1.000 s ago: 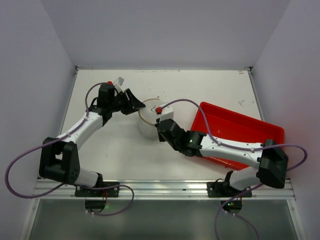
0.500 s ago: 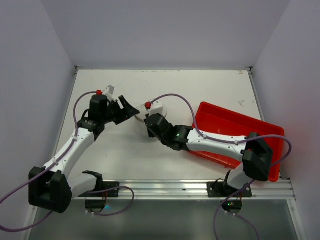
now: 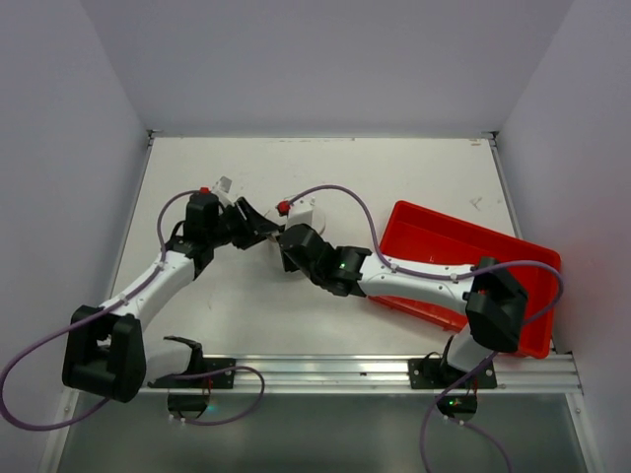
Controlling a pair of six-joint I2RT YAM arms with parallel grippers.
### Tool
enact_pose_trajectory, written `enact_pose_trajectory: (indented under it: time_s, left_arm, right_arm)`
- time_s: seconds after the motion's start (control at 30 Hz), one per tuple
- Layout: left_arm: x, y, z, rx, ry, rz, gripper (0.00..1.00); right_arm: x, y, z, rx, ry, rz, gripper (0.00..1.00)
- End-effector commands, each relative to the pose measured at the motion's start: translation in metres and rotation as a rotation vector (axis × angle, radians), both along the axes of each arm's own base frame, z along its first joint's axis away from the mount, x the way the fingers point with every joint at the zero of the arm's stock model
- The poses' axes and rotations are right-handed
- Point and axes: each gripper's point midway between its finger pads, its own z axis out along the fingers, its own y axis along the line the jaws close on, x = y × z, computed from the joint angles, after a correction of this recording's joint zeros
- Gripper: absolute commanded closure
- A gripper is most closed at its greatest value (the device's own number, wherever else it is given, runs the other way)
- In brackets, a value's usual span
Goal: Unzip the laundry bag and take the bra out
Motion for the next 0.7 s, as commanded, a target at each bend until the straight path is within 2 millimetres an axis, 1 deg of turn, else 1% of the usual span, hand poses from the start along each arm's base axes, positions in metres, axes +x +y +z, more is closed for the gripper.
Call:
enact_pose_trajectory:
  time_s: [0.0,0.03,0.07,0.13,0.17,0.23,0.27,0.3,0.33,0.37,0.4,0.43,0.47,0.5,0.53,0.57,0.67]
  left_arm:
    - [0.009,-0.016,0.018,-0.088,-0.076,-0.059,0.55]
    - [0.009,-0.016,0.017,-0.089,-0.075,-0.060,0.64]
    - [0.010,-0.016,0.017,-0.087,-0.078,-0.062,0.81]
    - [0.012,-0.015,0.017,-0.075,-0.093,-0.062,0.98]
    - [0.013,-0.015,0.019,-0.073,-0.099,-0.060,1.00]
    - [0.014,-0.015,0.020,-0.067,-0.110,-0.069,1.00]
    - [0.016,-0.016,0.025,-0.066,-0.124,-0.073,1.00]
    - [0.017,-0.016,0.024,-0.056,-0.126,-0.082,1.00]
    - [0.019,-0.016,0.023,-0.050,-0.123,-0.089,1.00]
    - [0.021,-0.017,0.028,-0.047,-0.135,-0.104,1.00]
    - [0.021,-0.017,0.027,-0.034,-0.134,-0.121,1.00]
    - [0.024,-0.017,0.025,-0.034,-0.128,-0.128,1.00]
    - [0.024,-0.020,0.028,-0.048,-0.133,-0.158,1.00]
    - [0.025,-0.020,0.028,-0.053,-0.136,-0.170,1.00]
    - [0.027,-0.019,0.024,-0.057,-0.124,-0.178,1.00]
    - [0.028,-0.019,0.025,-0.058,-0.123,-0.186,1.00]
    - [0.032,-0.017,0.026,-0.033,-0.142,-0.177,1.00]
  right_arm:
    - [-0.001,0.015,0.022,0.075,-0.021,0.020,1.00]
    - [-0.002,0.012,0.020,0.070,-0.021,0.021,1.00]
    - [-0.002,0.010,0.019,0.062,-0.023,0.022,1.00]
    - [-0.005,0.002,0.018,0.047,-0.026,0.024,1.00]
    - [-0.007,-0.001,0.017,0.038,-0.028,0.033,1.00]
    - [-0.008,-0.011,0.019,0.028,-0.040,0.028,1.00]
    - [-0.007,-0.015,0.020,0.016,-0.051,0.034,1.00]
    - [-0.007,-0.020,0.016,0.002,-0.048,0.041,1.00]
    - [-0.006,-0.024,0.017,-0.003,-0.052,0.044,1.00]
    - [-0.004,-0.030,0.020,-0.012,-0.066,0.047,1.00]
    - [0.002,-0.038,0.019,-0.019,-0.062,0.035,1.00]
    - [0.004,-0.046,0.012,-0.037,-0.048,0.033,1.00]
    - [0.006,-0.051,0.009,-0.041,-0.039,0.032,1.00]
    - [0.010,-0.059,0.011,-0.035,-0.036,0.024,1.00]
    - [0.010,-0.067,0.004,-0.049,-0.029,0.016,1.00]
    - [0.014,-0.073,0.003,-0.052,-0.029,0.000,1.00]
    - [0.013,-0.081,-0.002,-0.071,-0.030,0.009,1.00]
